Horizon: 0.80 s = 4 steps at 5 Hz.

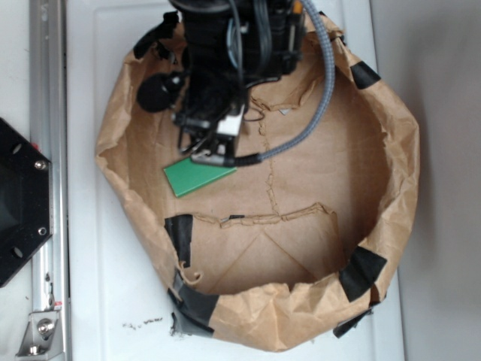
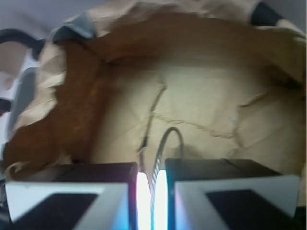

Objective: Grab the silver keys.

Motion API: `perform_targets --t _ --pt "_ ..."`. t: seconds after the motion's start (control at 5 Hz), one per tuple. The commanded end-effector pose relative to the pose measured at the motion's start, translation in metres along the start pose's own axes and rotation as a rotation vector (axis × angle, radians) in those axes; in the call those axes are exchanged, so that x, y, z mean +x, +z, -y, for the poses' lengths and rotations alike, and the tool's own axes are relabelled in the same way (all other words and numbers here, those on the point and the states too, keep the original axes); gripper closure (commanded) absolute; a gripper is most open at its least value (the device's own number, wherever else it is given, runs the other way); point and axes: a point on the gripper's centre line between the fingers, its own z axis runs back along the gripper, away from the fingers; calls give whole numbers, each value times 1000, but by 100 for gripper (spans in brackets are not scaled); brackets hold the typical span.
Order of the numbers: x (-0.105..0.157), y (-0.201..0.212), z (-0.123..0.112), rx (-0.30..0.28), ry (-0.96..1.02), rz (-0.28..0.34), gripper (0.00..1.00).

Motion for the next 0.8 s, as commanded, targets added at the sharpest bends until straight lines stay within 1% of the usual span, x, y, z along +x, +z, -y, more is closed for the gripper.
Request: perform_targets --t 0.0,0.4,0.6 --pt "13 -8 12 199 -6 64 100" --pt "15 -33 12 320 20 70 100" --pt "17 -41 12 358 19 73 100"
